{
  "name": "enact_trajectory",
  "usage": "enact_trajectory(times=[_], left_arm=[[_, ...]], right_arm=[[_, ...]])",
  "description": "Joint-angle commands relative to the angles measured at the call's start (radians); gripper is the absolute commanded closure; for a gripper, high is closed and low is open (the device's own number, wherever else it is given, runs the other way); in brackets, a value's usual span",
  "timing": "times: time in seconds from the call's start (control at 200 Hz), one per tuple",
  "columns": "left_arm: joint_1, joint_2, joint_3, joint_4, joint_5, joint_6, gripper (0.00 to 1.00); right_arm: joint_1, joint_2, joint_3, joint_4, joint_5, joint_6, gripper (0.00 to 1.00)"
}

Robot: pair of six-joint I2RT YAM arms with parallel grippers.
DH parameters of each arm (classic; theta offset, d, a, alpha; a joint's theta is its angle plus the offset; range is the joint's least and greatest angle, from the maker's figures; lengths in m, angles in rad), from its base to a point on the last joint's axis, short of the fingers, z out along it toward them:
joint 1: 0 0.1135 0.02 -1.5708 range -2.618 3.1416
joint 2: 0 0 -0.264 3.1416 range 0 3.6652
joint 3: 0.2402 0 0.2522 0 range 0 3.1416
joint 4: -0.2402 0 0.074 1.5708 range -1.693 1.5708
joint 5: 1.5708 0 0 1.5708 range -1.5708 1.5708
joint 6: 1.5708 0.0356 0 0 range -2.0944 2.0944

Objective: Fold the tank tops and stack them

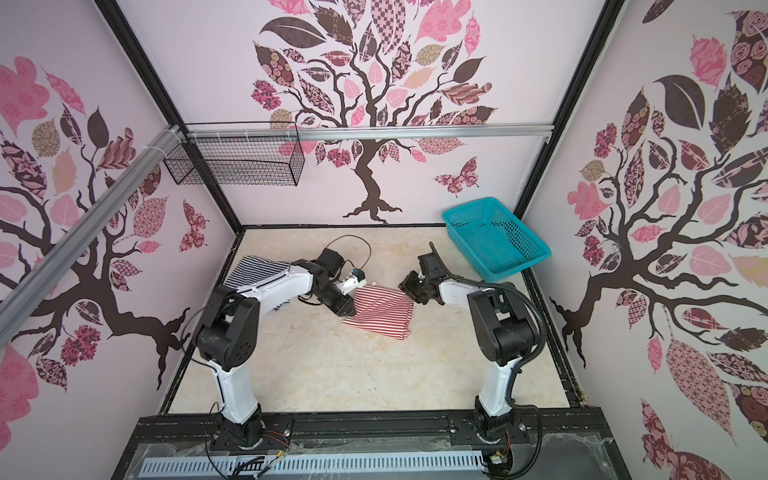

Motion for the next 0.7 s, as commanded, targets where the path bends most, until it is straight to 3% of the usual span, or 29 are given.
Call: enact_trajectory(times=[0.0, 0.16, 0.375, 0.5, 0.695], left_arm=[[0.122, -0.117, 0.001, 0.017, -0.095, -0.015, 0.74], [0.285, -0.117, 0.004, 0.064, -0.24, 0.045, 0.73], [0.471, 0.072, 0.137, 0.09, -0.346, 0.096, 0.73], [0.519, 0.173, 0.202, 0.106, -0.404, 0.104, 0.73], [0.513, 0.249, 0.191, 0.083, -0.427, 0.113, 0.73]], right_arm=[[0.071, -0.097, 0.007, -0.049, 0.033, -0.027, 0.55], [0.165, -0.108, -0.017, -0.03, 0.031, -0.011, 0.54], [0.215, -0.082, -0.077, 0.072, -0.016, 0.009, 0.55], [0.235, -0.068, -0.096, 0.092, -0.029, 0.021, 0.55], [0.265, -0.071, -0.132, 0.099, -0.016, 0.031, 0.55]])
